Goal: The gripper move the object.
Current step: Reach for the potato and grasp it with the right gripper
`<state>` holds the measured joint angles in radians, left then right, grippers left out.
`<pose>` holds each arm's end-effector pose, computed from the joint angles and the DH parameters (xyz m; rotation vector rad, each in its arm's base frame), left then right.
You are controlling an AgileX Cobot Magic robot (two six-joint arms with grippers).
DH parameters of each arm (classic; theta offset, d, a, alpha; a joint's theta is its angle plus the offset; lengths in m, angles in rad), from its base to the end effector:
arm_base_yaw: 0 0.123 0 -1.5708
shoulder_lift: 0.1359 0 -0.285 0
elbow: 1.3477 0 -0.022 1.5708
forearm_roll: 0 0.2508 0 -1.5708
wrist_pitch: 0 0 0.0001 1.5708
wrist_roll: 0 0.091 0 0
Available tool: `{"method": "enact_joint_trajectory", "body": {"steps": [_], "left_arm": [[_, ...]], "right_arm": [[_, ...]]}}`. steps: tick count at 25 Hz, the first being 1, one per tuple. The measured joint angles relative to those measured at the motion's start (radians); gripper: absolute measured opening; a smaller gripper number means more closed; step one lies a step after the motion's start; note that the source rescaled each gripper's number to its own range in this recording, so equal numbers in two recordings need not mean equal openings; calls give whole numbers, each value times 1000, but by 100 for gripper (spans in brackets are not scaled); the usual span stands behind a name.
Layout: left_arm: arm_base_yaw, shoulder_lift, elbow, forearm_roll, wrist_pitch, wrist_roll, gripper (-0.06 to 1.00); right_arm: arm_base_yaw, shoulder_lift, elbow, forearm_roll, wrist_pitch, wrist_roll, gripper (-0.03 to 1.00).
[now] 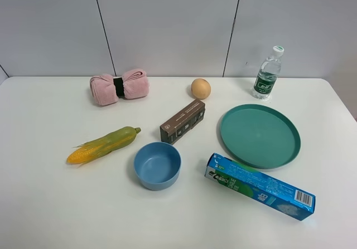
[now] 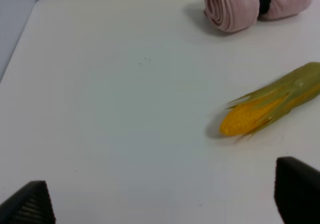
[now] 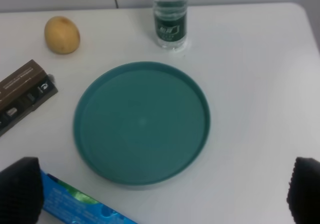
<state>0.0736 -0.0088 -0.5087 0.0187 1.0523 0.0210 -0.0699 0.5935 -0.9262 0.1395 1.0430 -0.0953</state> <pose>-0.0070 0.0010 0.2803 -0.0541 2.0185 0.0823 0.0817 0.0052 0.3828 -0.0185 2.1855 0.0783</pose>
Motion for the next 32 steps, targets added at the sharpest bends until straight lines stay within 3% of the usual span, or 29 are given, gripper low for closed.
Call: {"method": "enact_joint_trajectory", "body": {"steps": [11,26,32], "left_arm": [[0,0,0,0,0,0,100],[0,0,0,0,0,-1,100],[0,0,0,0,0,-1,100]], "right_arm": [[0,316,-204,85,-55,-78,98],[1,622,-342,387,-156,-305,97],[85,753,-402,404,-235,-352,97]]}}
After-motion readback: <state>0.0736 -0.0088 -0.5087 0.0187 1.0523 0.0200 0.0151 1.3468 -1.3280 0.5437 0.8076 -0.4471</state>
